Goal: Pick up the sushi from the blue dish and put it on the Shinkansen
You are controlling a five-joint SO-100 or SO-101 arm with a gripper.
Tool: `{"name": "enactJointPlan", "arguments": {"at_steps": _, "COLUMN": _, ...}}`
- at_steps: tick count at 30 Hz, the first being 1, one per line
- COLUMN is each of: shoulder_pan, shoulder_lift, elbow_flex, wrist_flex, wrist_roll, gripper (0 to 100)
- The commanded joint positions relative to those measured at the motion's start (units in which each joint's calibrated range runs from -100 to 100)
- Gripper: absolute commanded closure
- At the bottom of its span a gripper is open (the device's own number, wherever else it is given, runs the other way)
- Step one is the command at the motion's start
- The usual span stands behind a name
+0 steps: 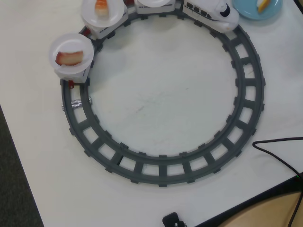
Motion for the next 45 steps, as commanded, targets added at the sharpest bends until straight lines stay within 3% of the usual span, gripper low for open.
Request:
{"name": "enactJointPlan", "arguments": {"at_steps": 1, "shoulder_pan": 0.4, "shoulder_lift": 2.0, "elbow_flex": -1.2, "wrist_flex": -1.2, "wrist_roll": 0.2, "gripper": 66}}
{"name": "enactJointPlan", "arguments": {"at_steps": 7, "shoulder_pan": 5.6, "shoulder_lift": 24.2, "elbow_flex": -11.8, "wrist_flex": -15.1, "wrist_roll": 0.3, "gripper": 66}}
{"name": "enactJointPlan", "arguments": {"at_steps": 10, "shoulder_pan": 7.2, "shoulder_lift": 41.0, "elbow_flex": -23.9, "wrist_flex": -18.2, "wrist_roll": 3.4, "gripper": 66}}
{"name": "enactJointPlan", "arguments": {"at_steps": 18, "shoulder_pan": 0.8, "shoulder_lift": 79.9, "elbow_flex": -62.1, "wrist_flex": -6.0, "wrist_roll": 5.0, "gripper": 66}}
{"name": "enactJointPlan", "arguments": {"at_steps": 29, "shoulder_pan": -8.5, "shoulder_lift": 102.9, "elbow_flex": -107.4, "wrist_flex": 19.4, "wrist_roll": 7.4, "gripper": 66}}
{"name": "enactJointPlan", "arguments": {"at_steps": 38, "shoulder_pan": -7.4, "shoulder_lift": 119.9, "elbow_flex": -119.7, "wrist_flex": 27.0, "wrist_roll": 10.0, "gripper": 66}}
{"name": "enactJointPlan", "arguments": {"at_steps": 45, "shoulder_pan": -6.0, "shoulder_lift": 127.1, "elbow_flex": -123.2, "wrist_flex": 27.0, "wrist_roll": 12.1, "gripper": 66}}
